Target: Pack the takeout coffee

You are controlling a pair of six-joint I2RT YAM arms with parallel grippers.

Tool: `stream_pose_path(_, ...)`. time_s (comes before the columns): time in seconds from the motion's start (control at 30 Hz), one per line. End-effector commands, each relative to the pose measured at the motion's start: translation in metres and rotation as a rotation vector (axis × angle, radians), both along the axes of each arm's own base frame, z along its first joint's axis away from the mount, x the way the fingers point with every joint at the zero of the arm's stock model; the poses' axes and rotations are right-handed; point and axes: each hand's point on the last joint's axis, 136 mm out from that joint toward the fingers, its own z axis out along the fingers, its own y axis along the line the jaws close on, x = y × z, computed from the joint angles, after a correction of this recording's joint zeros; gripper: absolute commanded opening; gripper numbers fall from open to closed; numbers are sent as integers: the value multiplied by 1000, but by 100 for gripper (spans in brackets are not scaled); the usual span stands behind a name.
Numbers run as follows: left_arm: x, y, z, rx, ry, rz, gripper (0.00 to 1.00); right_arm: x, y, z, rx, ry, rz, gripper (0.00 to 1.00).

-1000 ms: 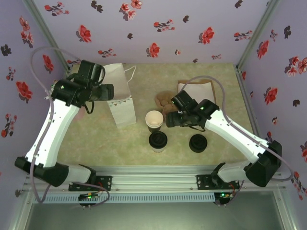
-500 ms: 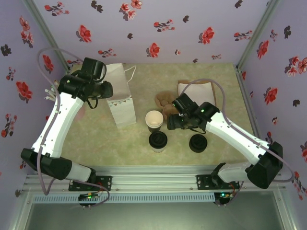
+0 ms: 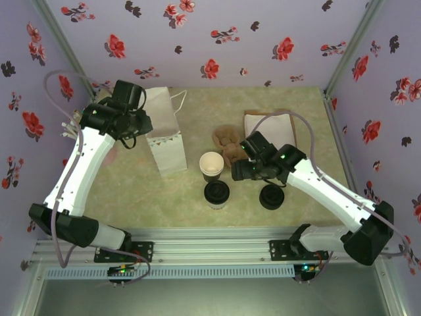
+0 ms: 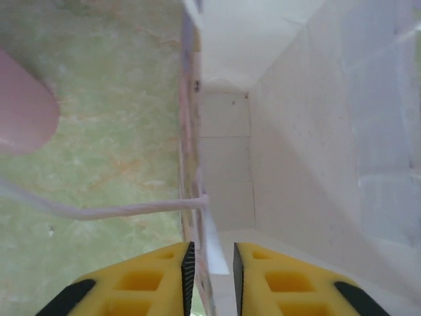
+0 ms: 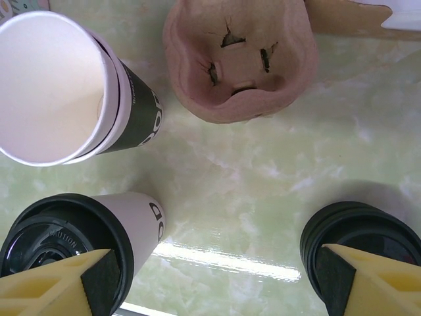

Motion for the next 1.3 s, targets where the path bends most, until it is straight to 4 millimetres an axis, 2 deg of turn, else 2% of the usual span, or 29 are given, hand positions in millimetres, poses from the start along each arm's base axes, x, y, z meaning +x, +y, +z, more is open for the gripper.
stream_pose_path(0.0,-1,20,-7,39,33,141,17,-1,-4,3,15,-11,-9,81)
stream_pose_path(0.13,0,20,-11,39,53,156,19,-3,-7,2,15,-12,-14,81)
stream_pose_path(0.37,1,8,-14,-12,64,127,25,-3,-6,1,19,-6,-14,80)
stream_pose_path(0.63,-12,9,14,-64,-9,133,27,-3,-6,1,18,-9,-15,80)
stream_pose_path(0.73,-15,10,17,-74,-20,140,28,-2,-5,0,20,-5,-14,80)
stream_pose_path(0.93,-7,7,7,-73,-5,144,44,-3,-4,1,27,-5,-15,80)
stream_pose_path(1.1,0,1,-7,-71,36,152,41,-4,-7,2,24,-8,-16,79)
stream_pose_path(1.27,4,-1,-16,-71,62,165,28,-7,-10,2,24,-12,-22,79)
